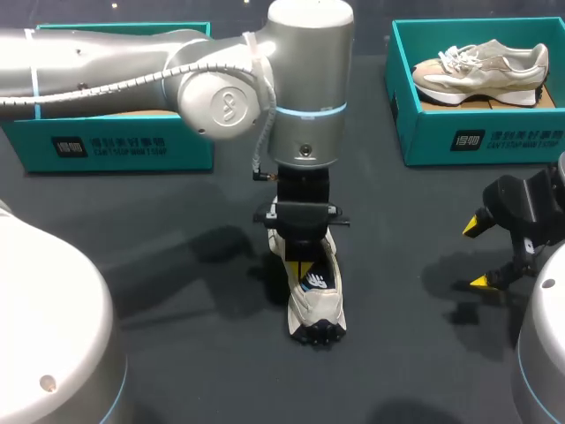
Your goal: Take the shoe out of the shoebox, open the shoe tongue, remove and reinsert the insole, then place the shoe into the shoebox
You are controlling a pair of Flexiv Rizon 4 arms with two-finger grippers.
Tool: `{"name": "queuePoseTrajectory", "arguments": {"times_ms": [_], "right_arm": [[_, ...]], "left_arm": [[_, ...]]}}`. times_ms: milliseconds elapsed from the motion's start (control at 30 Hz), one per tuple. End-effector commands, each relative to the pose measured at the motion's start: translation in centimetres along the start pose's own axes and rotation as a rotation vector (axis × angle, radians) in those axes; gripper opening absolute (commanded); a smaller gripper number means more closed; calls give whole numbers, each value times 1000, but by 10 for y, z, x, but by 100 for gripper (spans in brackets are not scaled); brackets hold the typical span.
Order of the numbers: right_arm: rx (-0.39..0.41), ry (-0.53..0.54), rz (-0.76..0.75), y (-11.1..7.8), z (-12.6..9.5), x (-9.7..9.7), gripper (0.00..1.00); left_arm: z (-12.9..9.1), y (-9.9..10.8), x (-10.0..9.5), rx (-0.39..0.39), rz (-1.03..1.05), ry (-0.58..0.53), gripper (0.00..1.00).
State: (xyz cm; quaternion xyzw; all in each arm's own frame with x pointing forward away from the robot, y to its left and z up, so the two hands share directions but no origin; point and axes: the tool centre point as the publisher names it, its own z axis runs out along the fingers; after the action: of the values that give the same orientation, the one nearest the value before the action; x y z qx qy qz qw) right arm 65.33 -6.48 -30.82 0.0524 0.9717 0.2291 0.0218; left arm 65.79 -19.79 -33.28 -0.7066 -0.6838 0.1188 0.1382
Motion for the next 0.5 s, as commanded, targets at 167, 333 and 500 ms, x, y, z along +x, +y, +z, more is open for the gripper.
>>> {"name": "queuePoseTrajectory", "arguments": {"times_ms": [167,333,500], "right_arm": [[3,-3,0,0,0,2,100],[3,-3,0,0,0,2,100],[3,-3,0,0,0,2,100]], "left_arm": [[25,12,-8,15,-6,9,0],[36,16,-8,26,-11,23,0],[36,16,-7,18,-3,11,0]]}}
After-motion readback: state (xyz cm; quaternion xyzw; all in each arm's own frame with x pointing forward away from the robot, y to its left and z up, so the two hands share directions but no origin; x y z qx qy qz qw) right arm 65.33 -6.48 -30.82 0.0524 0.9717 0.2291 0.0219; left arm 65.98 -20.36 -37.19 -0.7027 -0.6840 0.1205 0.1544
